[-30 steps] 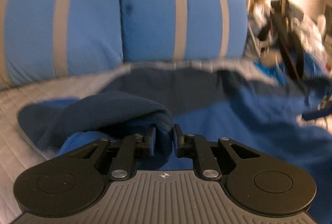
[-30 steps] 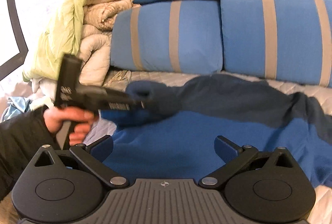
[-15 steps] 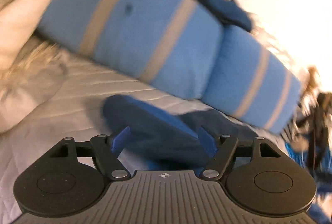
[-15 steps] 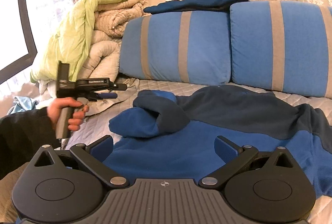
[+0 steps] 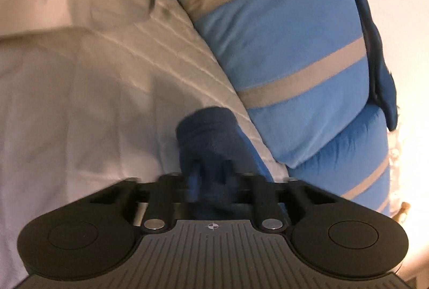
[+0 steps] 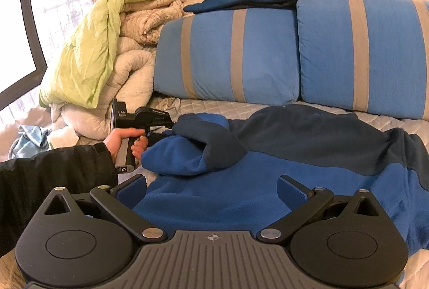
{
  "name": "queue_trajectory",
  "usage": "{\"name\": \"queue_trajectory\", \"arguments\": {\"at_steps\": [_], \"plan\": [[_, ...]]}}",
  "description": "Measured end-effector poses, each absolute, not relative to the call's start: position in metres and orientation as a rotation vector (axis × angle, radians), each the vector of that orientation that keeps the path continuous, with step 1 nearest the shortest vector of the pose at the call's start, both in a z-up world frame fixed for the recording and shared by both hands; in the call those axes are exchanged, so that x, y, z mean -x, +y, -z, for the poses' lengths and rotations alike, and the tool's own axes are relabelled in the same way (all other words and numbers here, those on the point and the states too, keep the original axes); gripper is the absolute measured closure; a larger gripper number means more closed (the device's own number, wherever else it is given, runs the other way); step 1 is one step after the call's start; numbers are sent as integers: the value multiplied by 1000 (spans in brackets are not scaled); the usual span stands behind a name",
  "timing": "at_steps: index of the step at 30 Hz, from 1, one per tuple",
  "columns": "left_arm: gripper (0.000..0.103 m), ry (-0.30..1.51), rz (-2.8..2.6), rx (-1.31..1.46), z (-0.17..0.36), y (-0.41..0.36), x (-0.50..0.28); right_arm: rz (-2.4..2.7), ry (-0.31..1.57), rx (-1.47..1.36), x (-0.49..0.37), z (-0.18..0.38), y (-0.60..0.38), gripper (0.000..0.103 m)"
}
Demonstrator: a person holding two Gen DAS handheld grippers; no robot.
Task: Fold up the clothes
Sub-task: 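Lift the cuff with the left tool and pull the sleeve outward, then hold the sleeve stretched out and lower it onto the bed with the left tool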
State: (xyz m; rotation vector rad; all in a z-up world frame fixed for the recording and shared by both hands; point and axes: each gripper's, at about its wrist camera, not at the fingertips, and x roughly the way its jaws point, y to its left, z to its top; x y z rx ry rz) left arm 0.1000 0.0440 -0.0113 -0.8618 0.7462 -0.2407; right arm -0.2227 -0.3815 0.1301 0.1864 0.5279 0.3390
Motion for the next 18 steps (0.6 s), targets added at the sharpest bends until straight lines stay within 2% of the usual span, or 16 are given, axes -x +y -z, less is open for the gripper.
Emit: {"name": "queue_trajectory", "arguments": {"at_steps": [2,13,18], "plan": [[96,716,257,802,3,39,-93,-336,534,-185,221,-130,-381,0],[97,522,113,538,-96,47,16,-345,571,-189,214,-127,-379,0],[97,493,-26,518,-127,49,71,-349,619,-160,208,-125,-374,0]]}}
